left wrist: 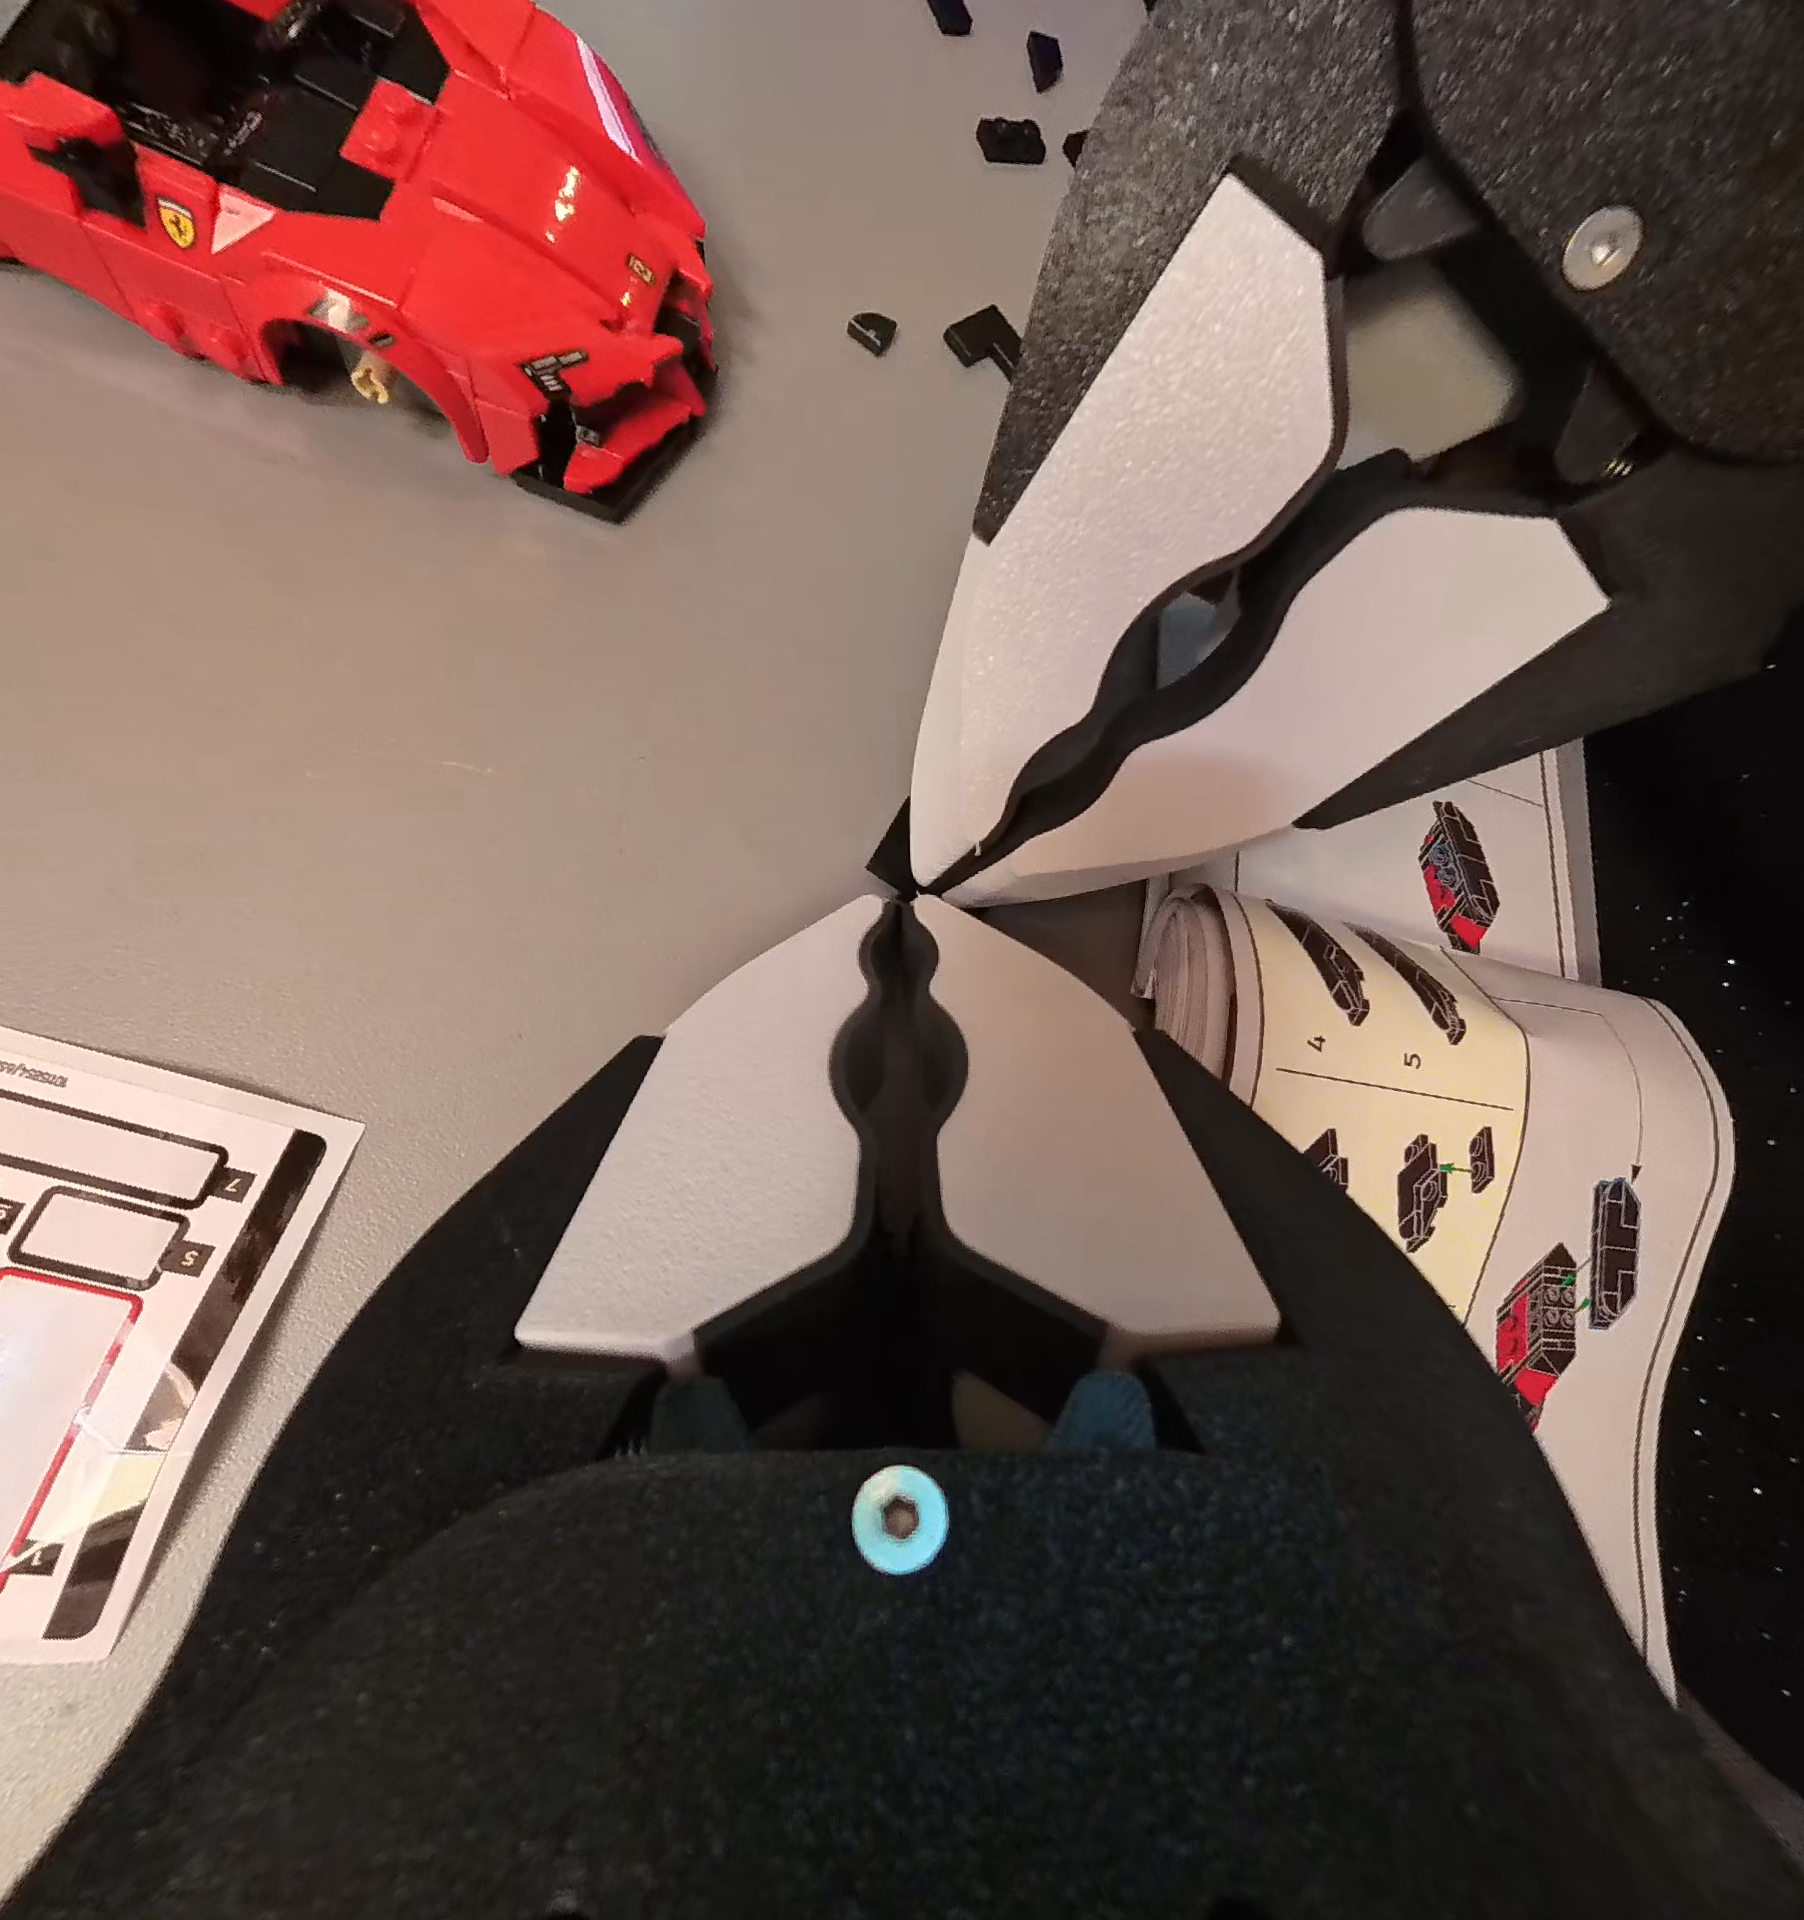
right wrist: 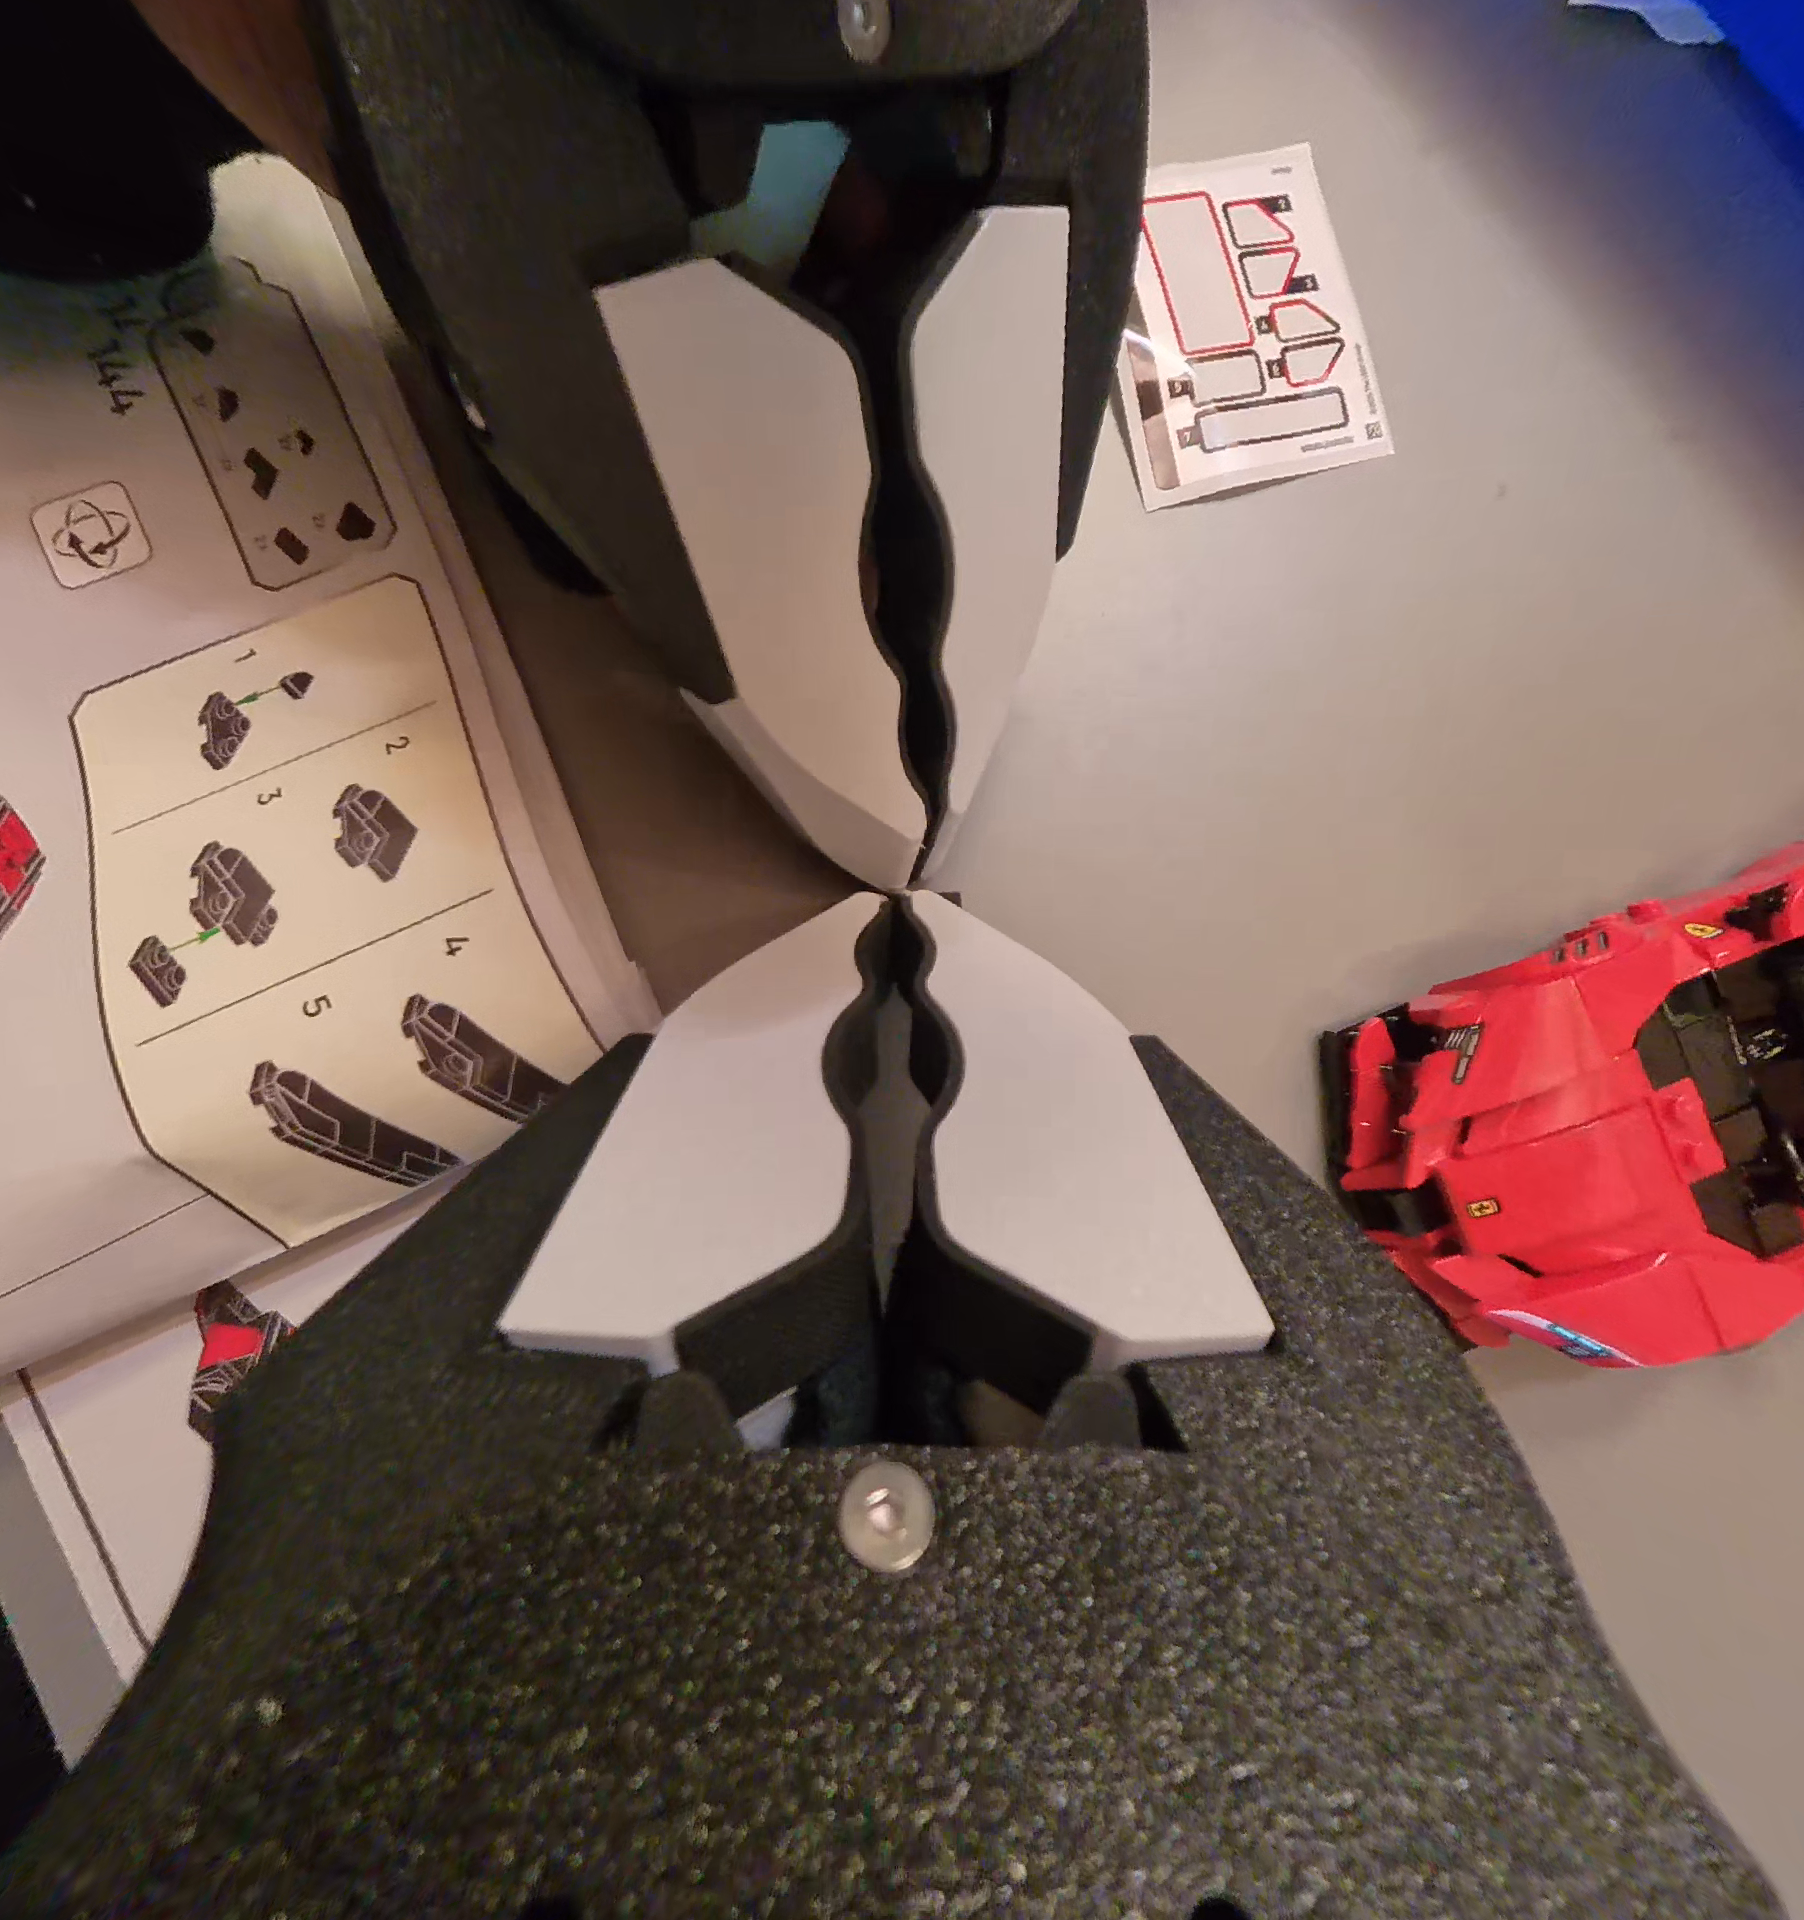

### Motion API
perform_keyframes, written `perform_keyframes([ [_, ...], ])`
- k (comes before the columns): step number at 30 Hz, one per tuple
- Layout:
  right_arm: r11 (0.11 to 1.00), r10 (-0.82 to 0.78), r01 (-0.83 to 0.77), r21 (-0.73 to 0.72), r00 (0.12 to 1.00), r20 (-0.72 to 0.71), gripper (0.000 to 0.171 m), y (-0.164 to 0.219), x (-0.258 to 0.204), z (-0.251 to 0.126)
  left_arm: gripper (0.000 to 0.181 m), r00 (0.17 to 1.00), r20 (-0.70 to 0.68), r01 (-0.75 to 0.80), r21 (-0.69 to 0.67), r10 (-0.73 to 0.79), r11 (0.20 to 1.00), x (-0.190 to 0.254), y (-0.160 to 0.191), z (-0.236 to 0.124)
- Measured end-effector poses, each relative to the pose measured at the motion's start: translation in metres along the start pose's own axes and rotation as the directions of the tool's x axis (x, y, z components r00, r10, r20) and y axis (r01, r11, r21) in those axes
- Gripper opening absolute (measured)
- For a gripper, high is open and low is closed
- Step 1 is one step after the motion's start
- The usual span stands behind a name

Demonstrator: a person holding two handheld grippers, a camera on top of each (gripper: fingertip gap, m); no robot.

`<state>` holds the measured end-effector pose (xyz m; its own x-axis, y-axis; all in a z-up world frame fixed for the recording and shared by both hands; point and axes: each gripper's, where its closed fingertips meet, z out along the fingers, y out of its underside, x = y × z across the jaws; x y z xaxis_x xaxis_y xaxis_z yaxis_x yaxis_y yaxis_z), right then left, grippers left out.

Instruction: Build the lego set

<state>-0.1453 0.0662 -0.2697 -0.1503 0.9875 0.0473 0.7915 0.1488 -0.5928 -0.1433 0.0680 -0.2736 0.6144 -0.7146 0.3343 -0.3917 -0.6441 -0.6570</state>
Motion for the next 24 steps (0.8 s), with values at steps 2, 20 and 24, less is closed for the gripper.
perform_keyframes([
  [2, 1.000, -0.005, 0.005, 0.013, 1.000, 0.008, 0.000, -0.001, 0.000, 0.000, 0.000, 1.000, -0.003, 0.001, 0.002, -0.001, 1.000, 0.000, 0.000, 0.000],
  [20, 0.995, 0.029, -0.041, 0.095, 0.992, 0.119, 0.040, 0.012, 0.014, -0.018, 0.000, 0.999, -0.019, -0.028, 0.011, 0.028, 1.000, 0.001, 0.000, 0.000],
  [24, 0.996, -0.006, -0.011, 0.090, 0.983, 0.181, 0.040, 0.015, 0.010, -0.013, 0.000, 0.998, -0.031, -0.045, 0.049, 0.047, 0.998, 0.002, -0.005, -0.003],
])
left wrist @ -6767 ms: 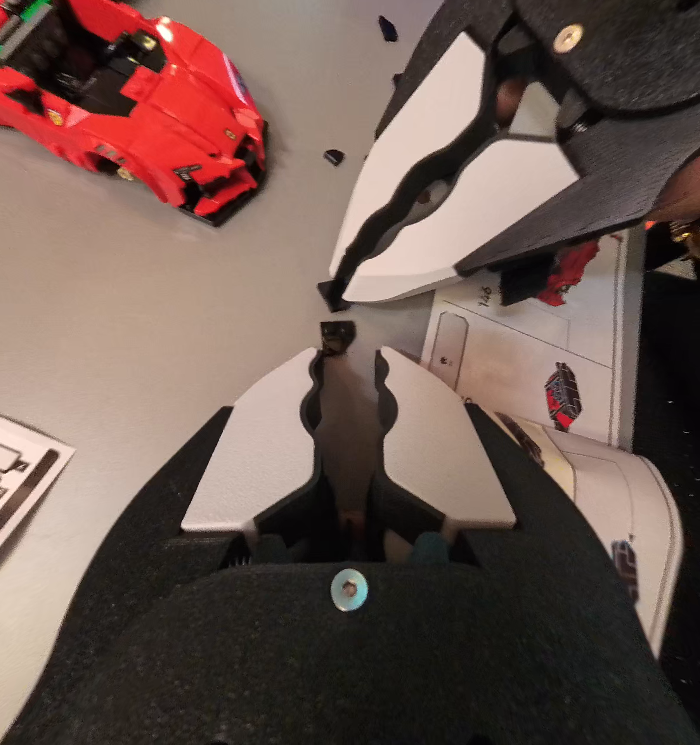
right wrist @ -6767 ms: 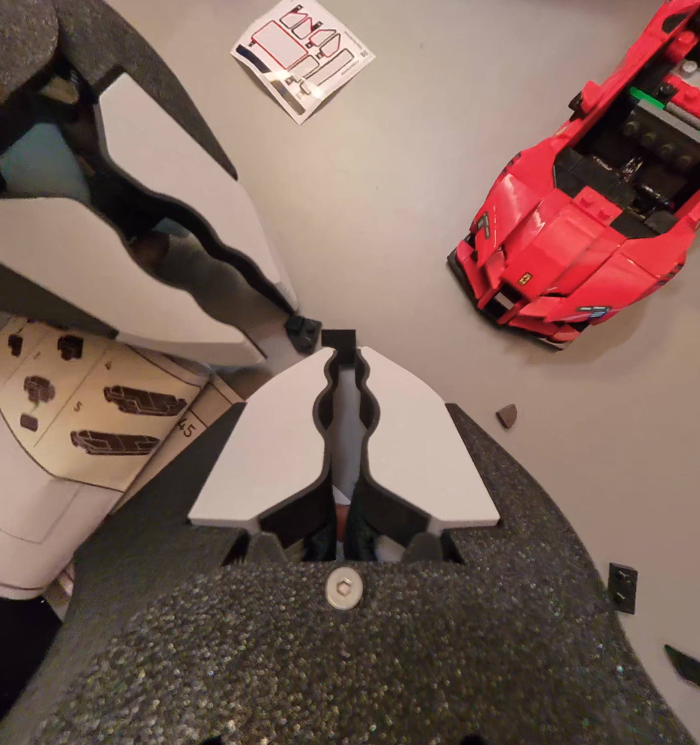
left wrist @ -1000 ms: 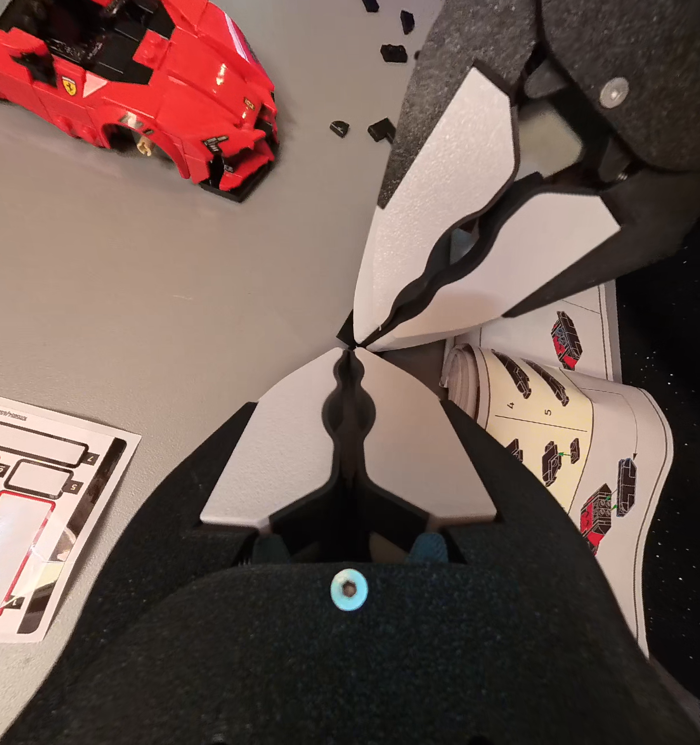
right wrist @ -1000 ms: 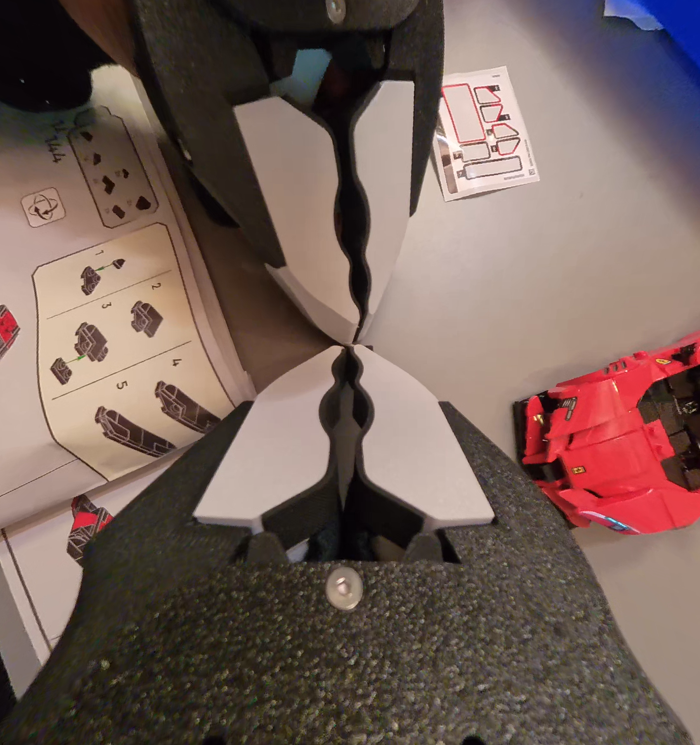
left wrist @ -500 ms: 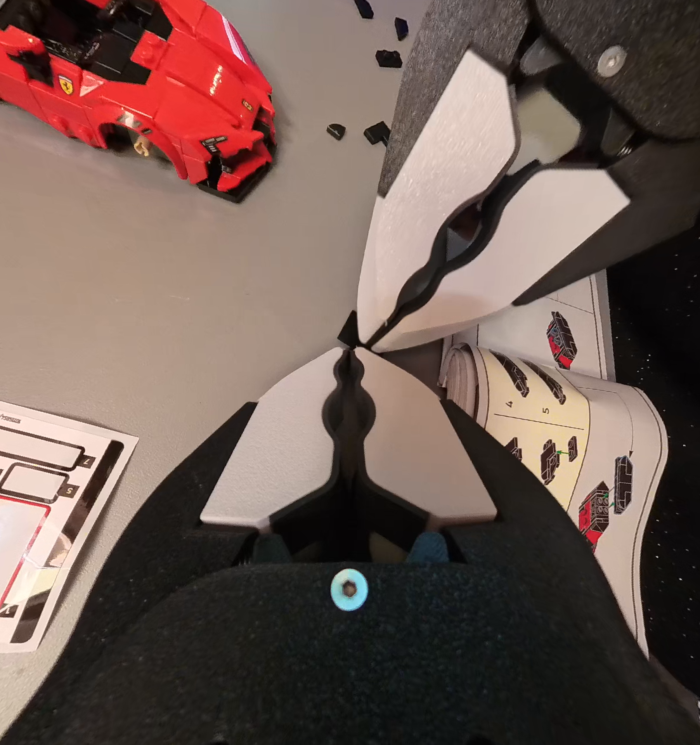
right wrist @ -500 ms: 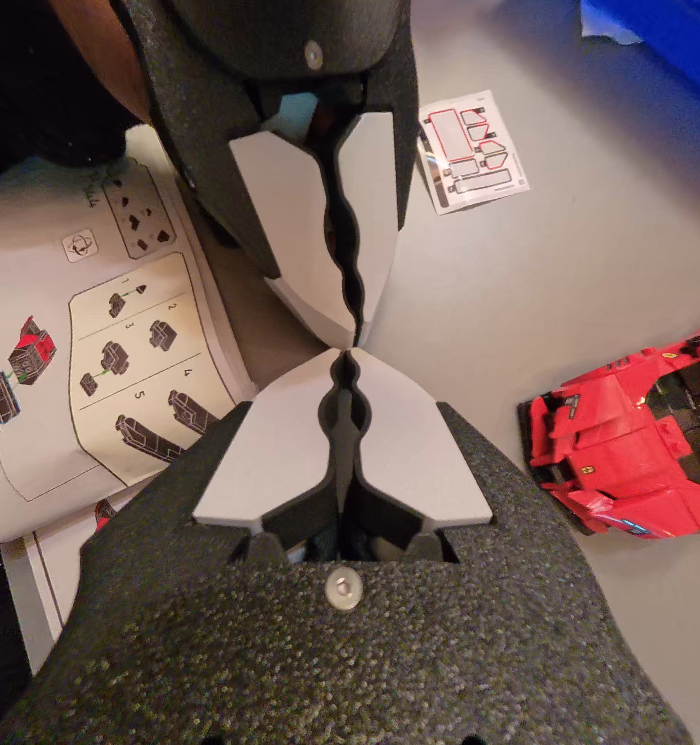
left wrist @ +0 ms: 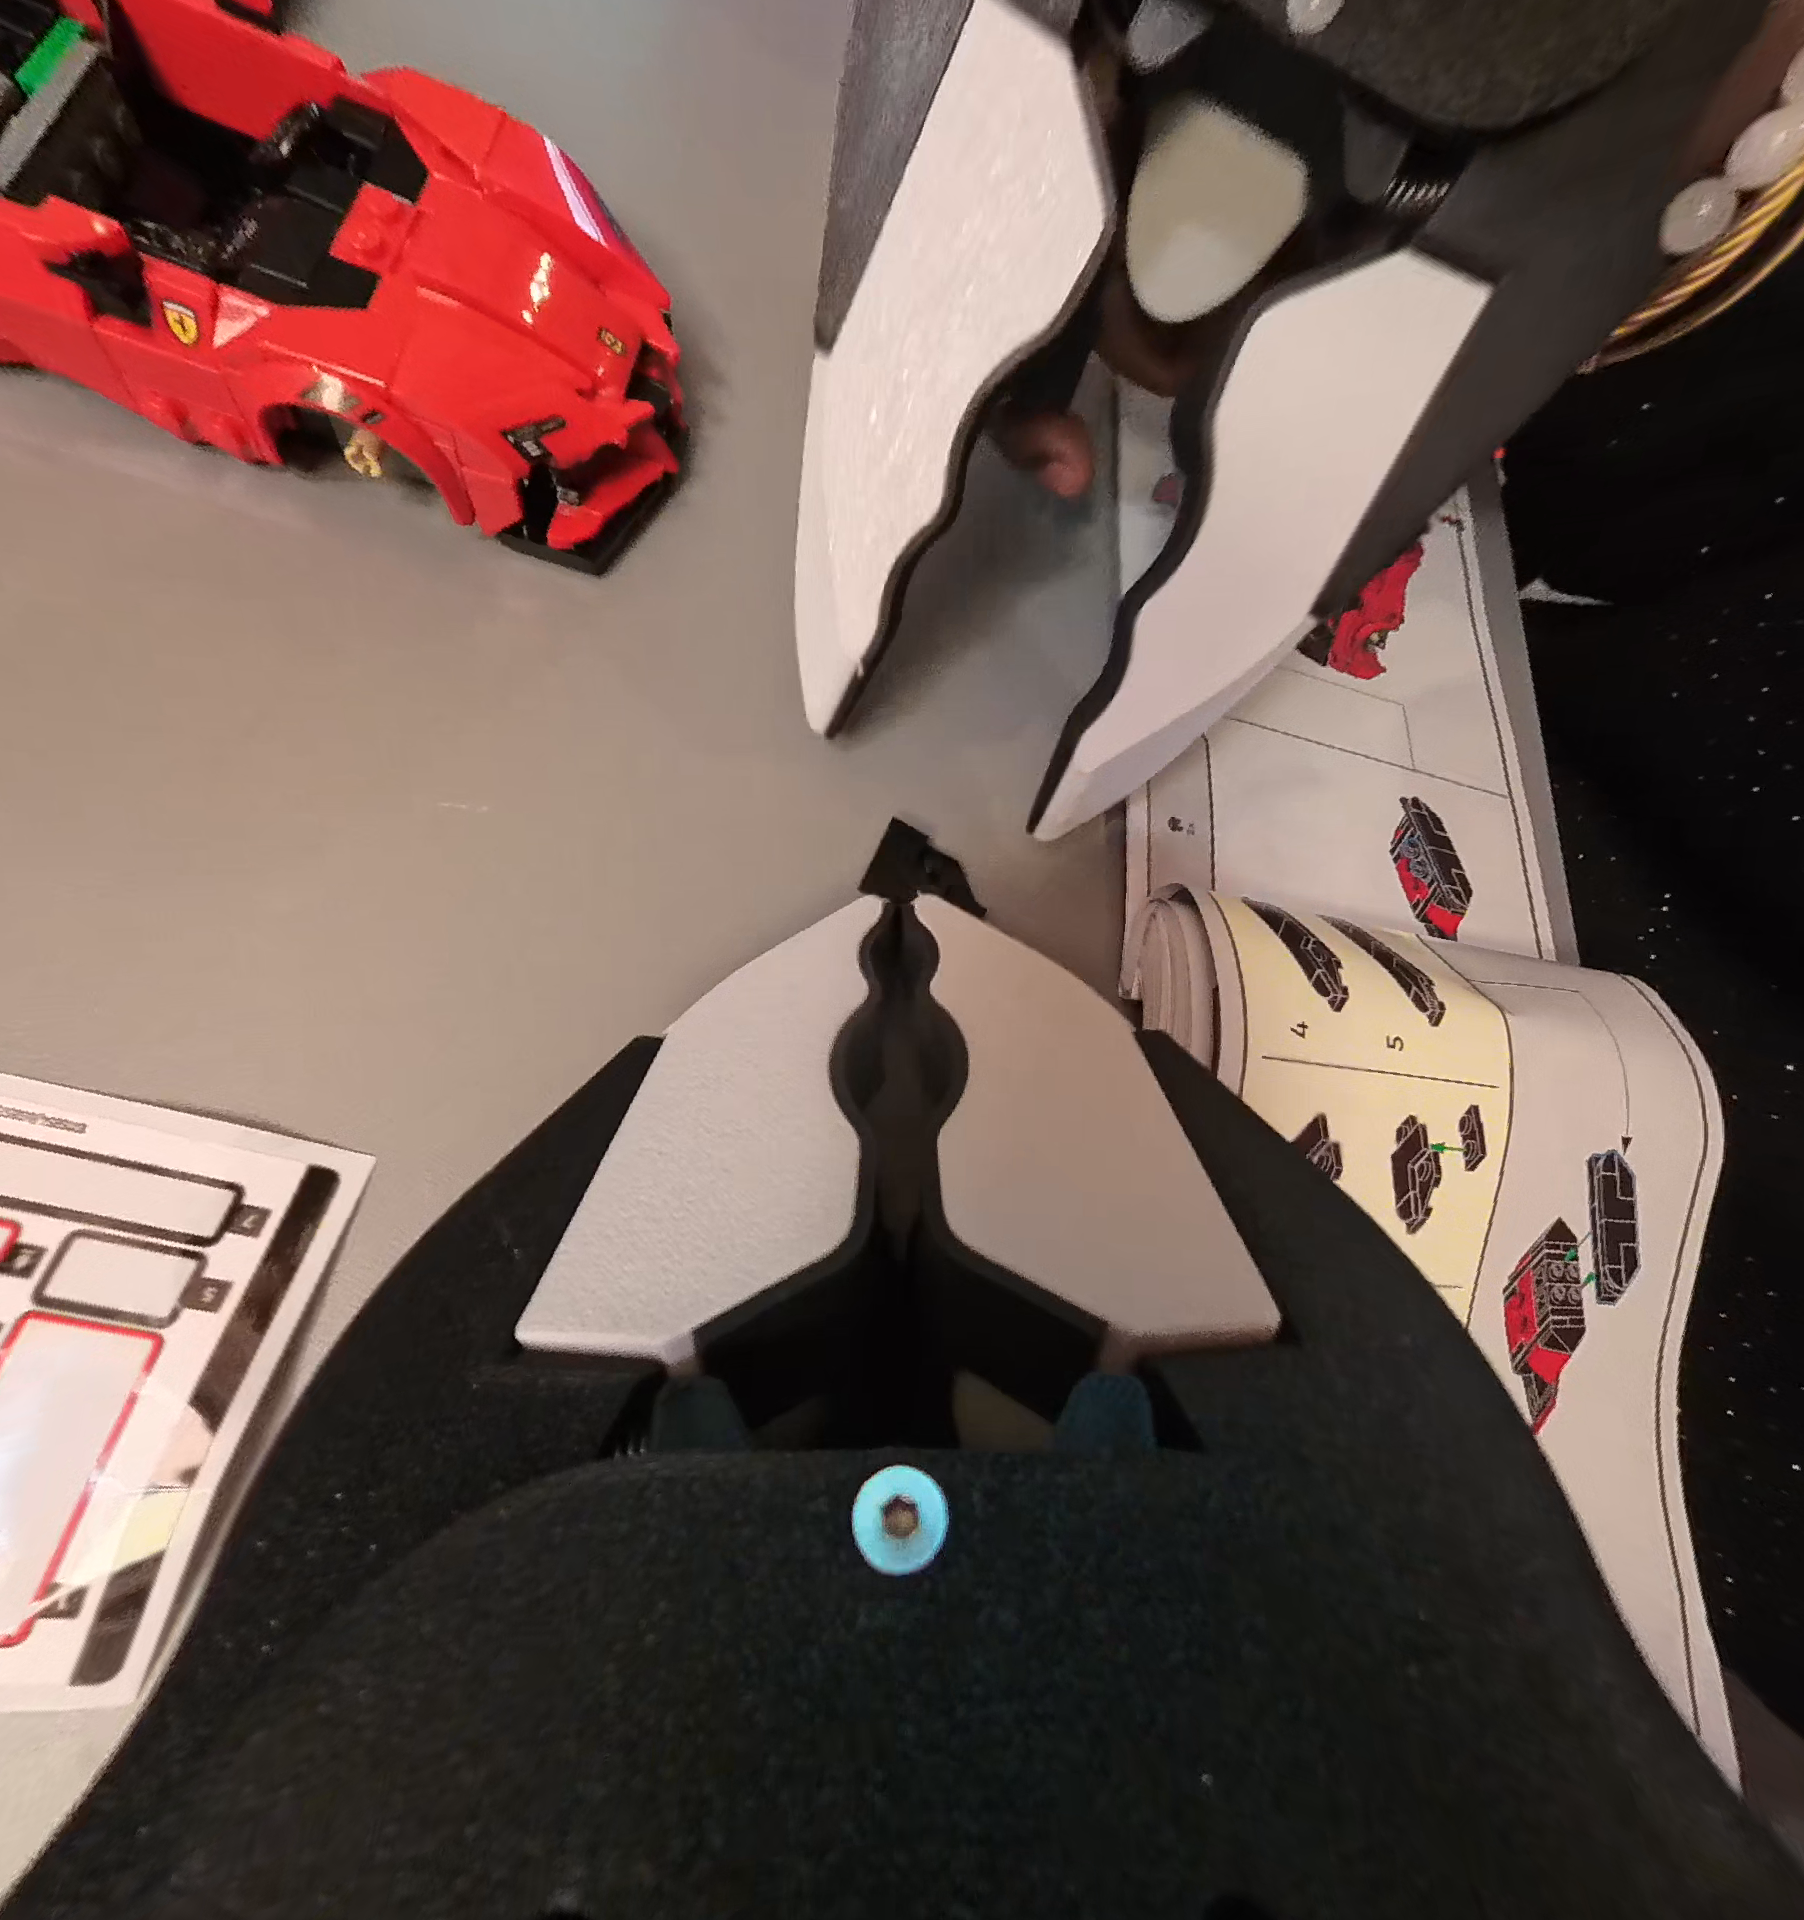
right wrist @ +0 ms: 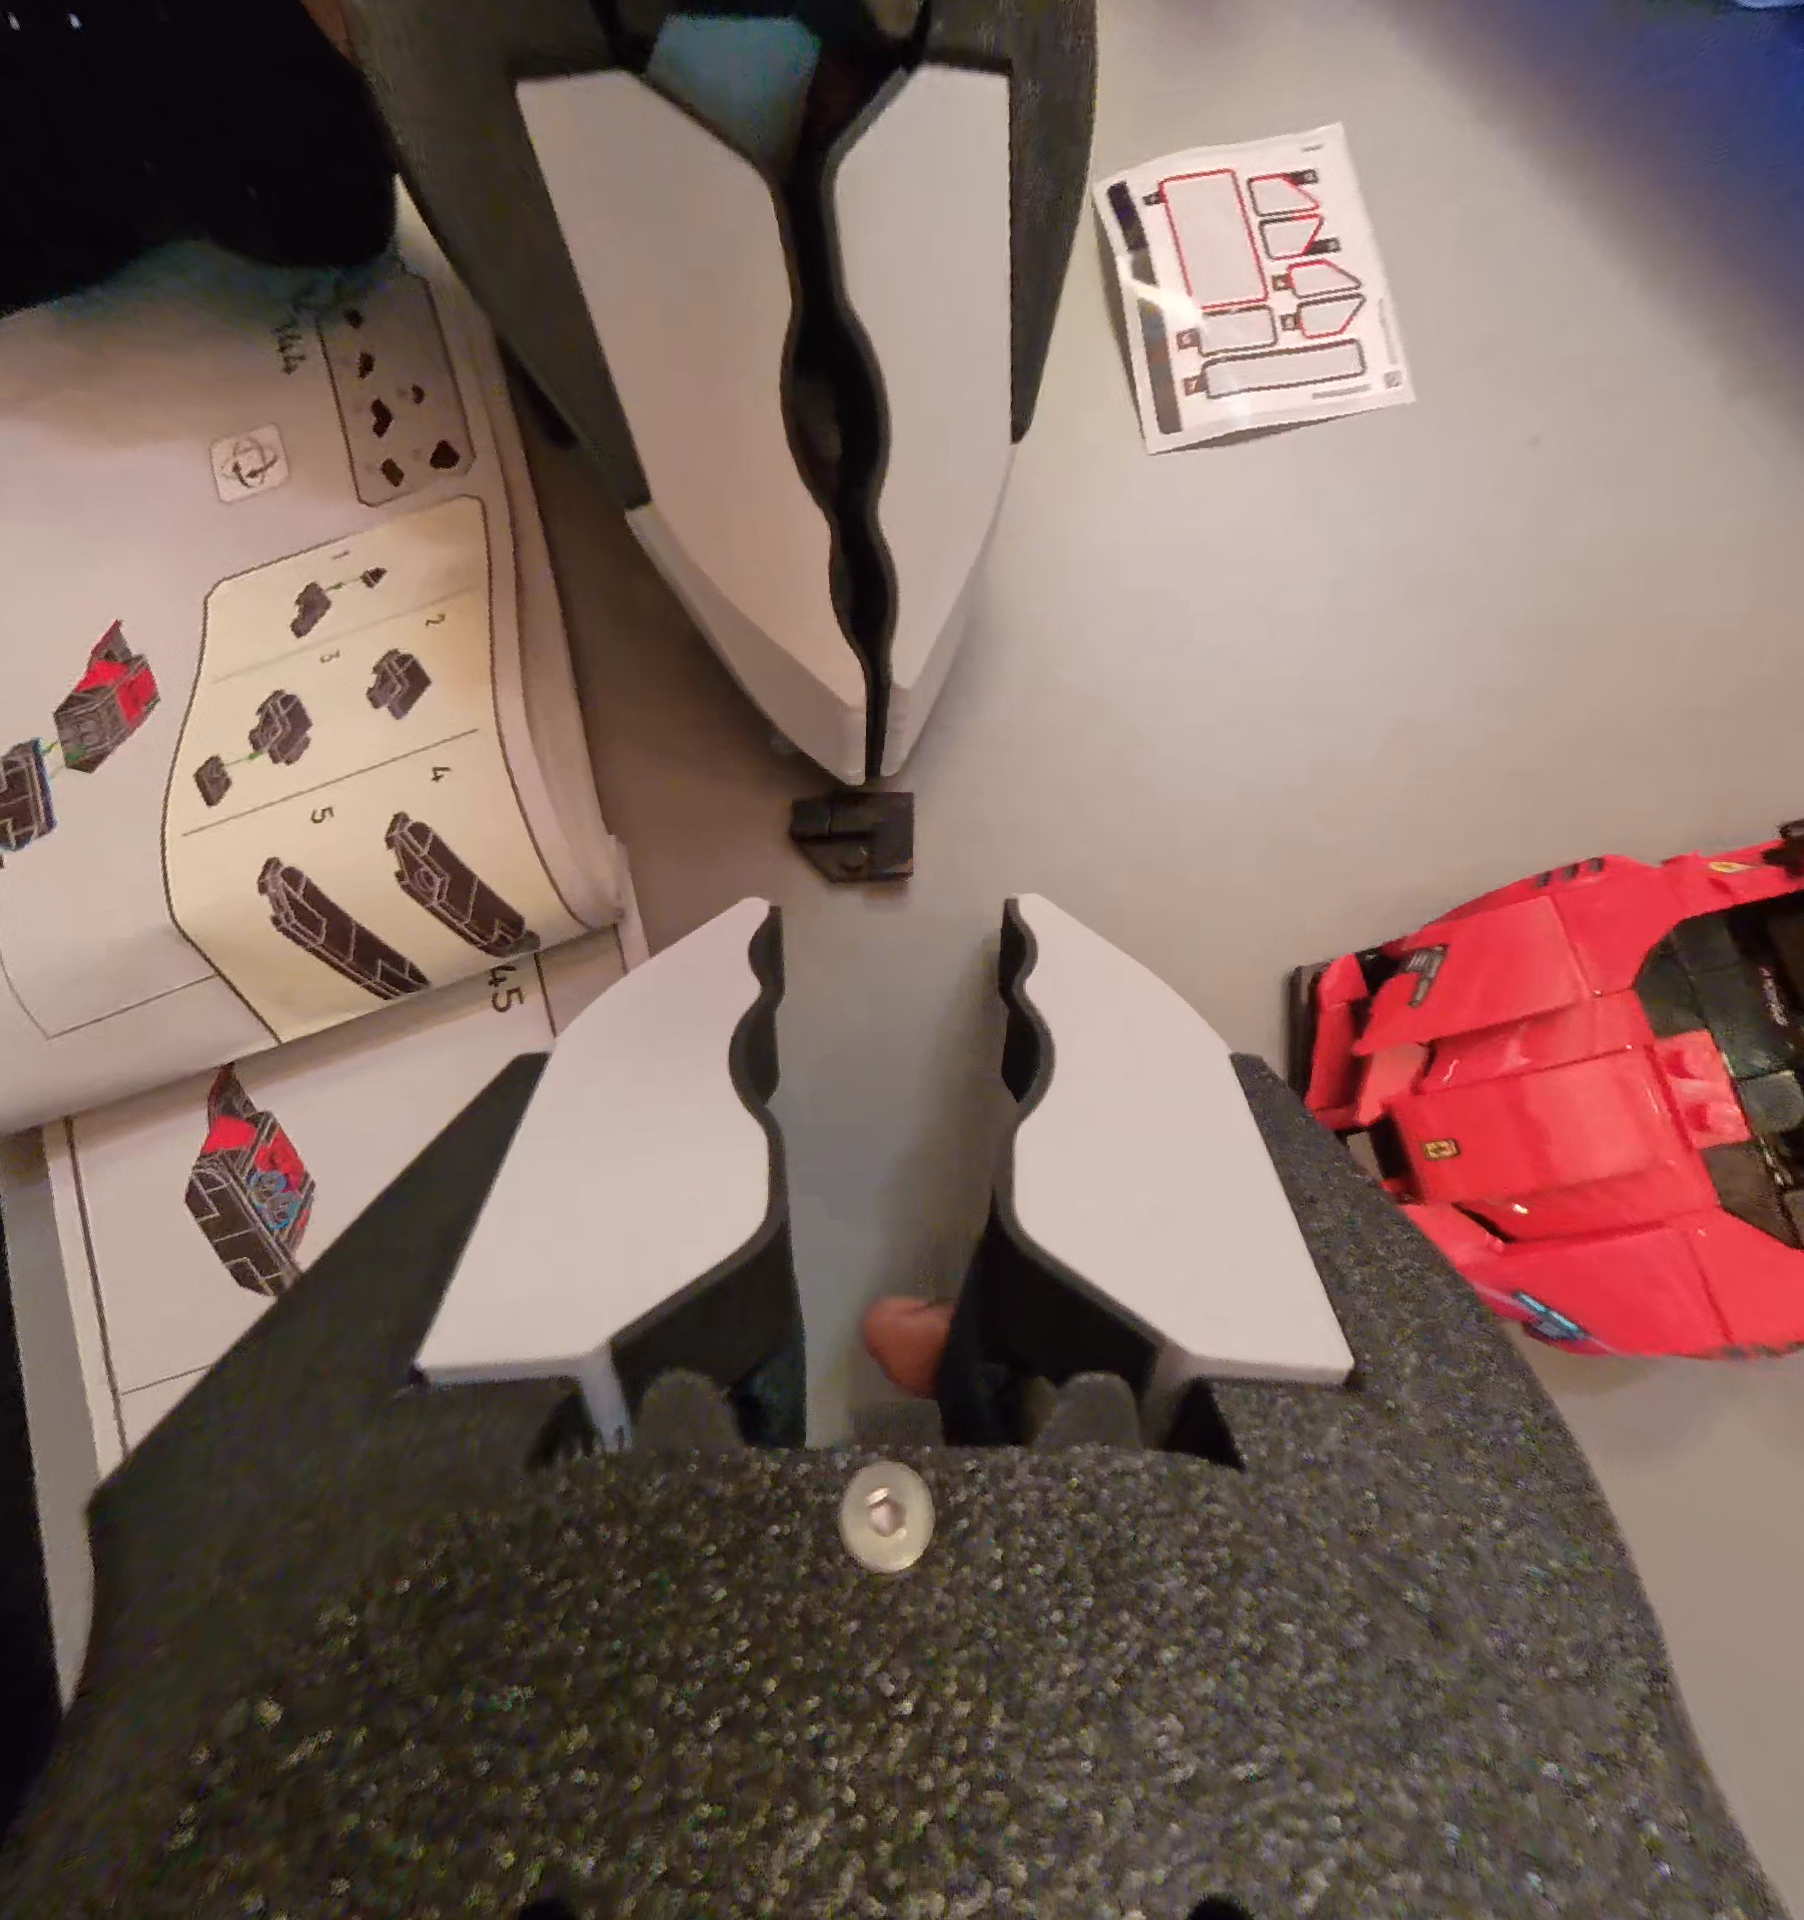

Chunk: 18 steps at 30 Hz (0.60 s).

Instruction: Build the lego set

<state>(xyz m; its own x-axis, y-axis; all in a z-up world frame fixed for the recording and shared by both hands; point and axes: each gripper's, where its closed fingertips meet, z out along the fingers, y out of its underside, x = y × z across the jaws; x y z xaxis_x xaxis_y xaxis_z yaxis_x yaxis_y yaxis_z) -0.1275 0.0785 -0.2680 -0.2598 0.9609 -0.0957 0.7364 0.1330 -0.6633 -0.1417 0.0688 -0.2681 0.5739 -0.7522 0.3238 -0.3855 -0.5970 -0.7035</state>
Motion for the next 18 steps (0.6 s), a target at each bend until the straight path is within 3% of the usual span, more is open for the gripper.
perform_keyframes([
  [6, 0.998, -0.062, 0.062, -0.026, 0.998, -0.007, 0.035, 0.002, 0.005, 0.006, 0.000, 0.999, 0.001, -0.034, 0.068, 0.034, 0.997, -0.001, -0.007, -0.007],
  [10, 0.997, -0.074, 0.072, -0.031, 0.994, -0.082, 0.015, 0.004, 0.006, 0.005, 0.001, 0.998, 0.018, -0.063, 0.123, 0.061, 0.990, -0.003, -0.014, -0.010],
  [13, 1.000, 0.018, -0.020, -0.007, 0.986, -0.165, 0.007, 0.010, 0.012, -0.001, 0.001, 0.996, 0.016, -0.083, 0.137, 0.082, 0.987, -0.002, -0.016, -0.011],
  [18, 0.995, 0.098, -0.097, 0.018, 0.987, -0.127, 0.014, 0.019, -0.005, -0.009, 0.012, 0.996, -0.009, -0.089, 0.045, 0.089, 0.995, 0.002, -0.003, -0.004],
])
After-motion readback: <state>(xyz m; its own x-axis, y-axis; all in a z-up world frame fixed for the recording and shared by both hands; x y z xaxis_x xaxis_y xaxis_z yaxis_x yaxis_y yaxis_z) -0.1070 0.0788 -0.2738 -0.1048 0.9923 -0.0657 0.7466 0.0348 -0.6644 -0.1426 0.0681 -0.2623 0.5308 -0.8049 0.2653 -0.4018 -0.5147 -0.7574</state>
